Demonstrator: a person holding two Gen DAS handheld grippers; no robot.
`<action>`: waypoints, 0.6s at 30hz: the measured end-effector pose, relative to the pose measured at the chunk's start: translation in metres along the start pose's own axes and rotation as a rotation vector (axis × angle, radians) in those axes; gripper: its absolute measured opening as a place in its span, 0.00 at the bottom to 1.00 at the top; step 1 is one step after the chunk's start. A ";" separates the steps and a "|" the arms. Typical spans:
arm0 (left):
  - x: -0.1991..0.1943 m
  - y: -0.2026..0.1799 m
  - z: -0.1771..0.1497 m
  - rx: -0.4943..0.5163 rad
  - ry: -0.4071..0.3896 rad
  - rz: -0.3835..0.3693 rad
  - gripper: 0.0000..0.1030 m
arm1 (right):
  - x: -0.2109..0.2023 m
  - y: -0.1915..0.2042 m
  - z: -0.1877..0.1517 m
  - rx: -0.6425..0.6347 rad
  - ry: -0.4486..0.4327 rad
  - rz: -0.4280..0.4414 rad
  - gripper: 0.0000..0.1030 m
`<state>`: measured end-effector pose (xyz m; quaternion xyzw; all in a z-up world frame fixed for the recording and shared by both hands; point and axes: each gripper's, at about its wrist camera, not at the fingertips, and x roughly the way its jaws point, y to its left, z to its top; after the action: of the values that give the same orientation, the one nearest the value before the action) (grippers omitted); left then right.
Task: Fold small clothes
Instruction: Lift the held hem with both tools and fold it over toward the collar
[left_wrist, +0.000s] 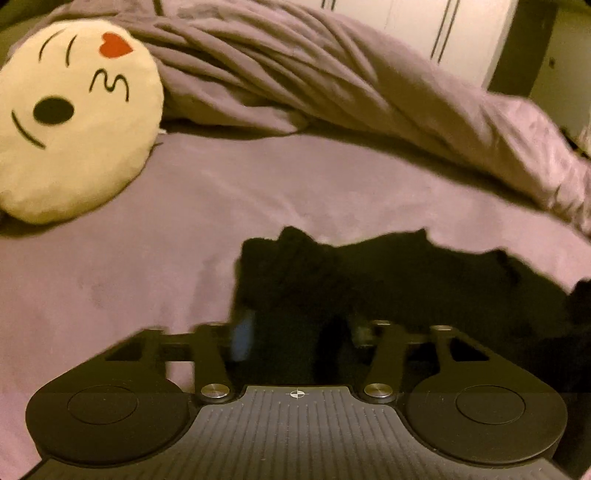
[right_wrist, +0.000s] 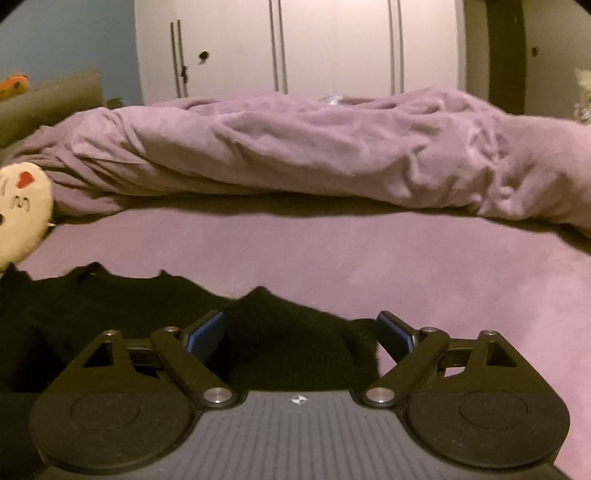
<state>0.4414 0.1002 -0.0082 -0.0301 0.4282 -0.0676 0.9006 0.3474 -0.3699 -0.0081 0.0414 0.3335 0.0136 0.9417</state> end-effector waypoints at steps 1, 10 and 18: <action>0.003 -0.002 0.001 0.014 0.013 0.037 0.24 | 0.005 0.004 -0.001 -0.028 0.023 -0.001 0.86; -0.006 0.002 0.004 -0.032 -0.024 0.082 0.12 | 0.005 0.017 -0.007 -0.117 0.022 -0.036 0.10; -0.044 0.010 0.023 -0.100 -0.153 0.083 0.11 | -0.041 0.004 0.016 -0.015 -0.160 -0.081 0.05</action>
<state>0.4333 0.1162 0.0390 -0.0626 0.3620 -0.0063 0.9301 0.3250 -0.3691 0.0303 0.0219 0.2585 -0.0253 0.9654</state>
